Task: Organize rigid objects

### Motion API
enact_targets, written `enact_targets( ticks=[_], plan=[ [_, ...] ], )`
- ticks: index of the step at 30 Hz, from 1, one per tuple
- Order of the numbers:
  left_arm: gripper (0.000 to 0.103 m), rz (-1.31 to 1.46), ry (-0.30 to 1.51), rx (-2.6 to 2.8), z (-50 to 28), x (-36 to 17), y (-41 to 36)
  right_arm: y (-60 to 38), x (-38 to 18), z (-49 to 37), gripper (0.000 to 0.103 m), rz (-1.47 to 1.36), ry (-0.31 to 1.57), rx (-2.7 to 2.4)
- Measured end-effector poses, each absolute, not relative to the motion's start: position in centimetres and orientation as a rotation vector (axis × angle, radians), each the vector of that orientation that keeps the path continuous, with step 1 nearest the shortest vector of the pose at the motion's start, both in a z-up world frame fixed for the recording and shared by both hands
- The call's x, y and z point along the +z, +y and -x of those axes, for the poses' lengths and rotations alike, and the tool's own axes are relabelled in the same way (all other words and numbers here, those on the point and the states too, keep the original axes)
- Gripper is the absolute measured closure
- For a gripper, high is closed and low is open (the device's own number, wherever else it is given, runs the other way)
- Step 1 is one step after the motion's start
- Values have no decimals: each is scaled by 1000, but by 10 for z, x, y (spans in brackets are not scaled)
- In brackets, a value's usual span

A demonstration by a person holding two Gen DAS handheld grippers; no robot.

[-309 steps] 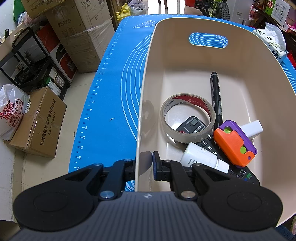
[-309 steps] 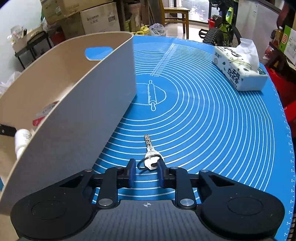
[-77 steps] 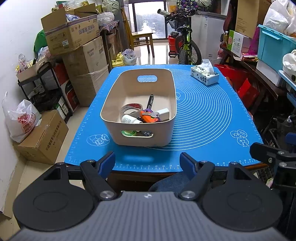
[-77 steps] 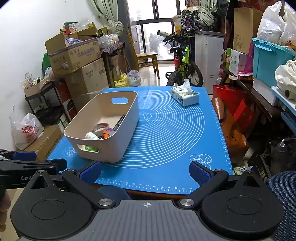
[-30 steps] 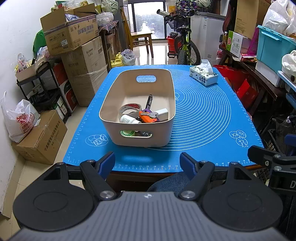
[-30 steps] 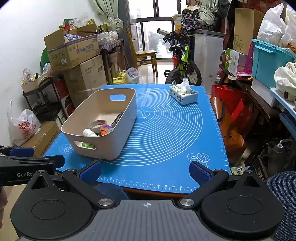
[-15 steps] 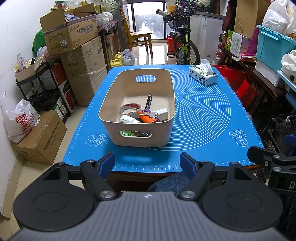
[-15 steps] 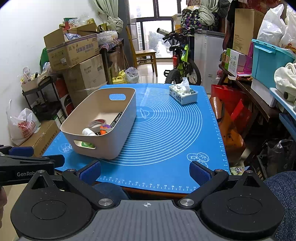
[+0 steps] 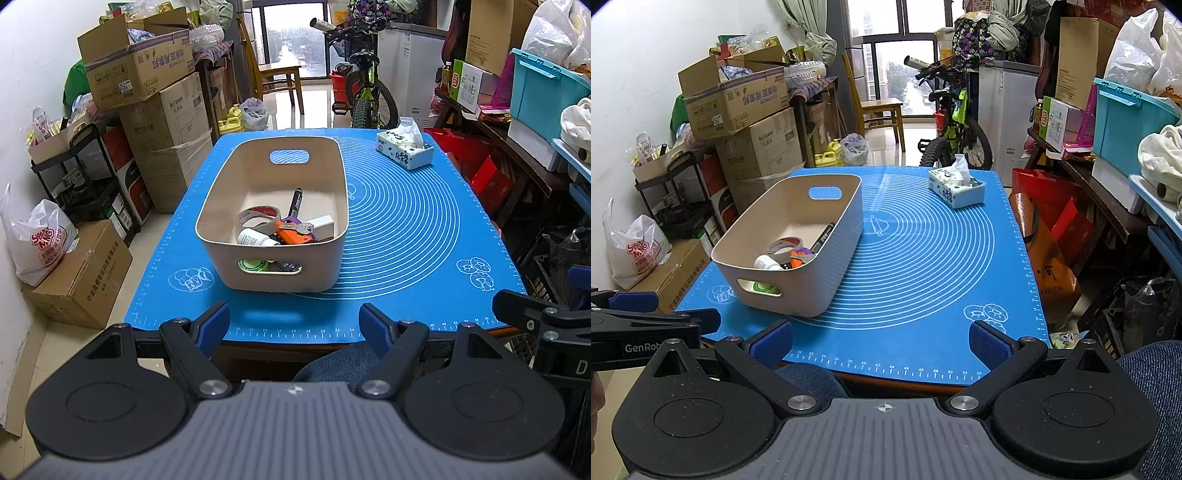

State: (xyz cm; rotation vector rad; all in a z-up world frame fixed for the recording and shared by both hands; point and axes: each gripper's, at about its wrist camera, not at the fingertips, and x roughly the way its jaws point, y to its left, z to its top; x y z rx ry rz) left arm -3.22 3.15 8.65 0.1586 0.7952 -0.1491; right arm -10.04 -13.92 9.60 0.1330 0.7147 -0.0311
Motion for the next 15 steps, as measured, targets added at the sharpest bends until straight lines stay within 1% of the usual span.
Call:
enact_targets(
  ticks=[15],
  plan=[
    [26,-156,796,-149,32,84,30,-139,96,101,3,-131,716,-32]
  ],
)
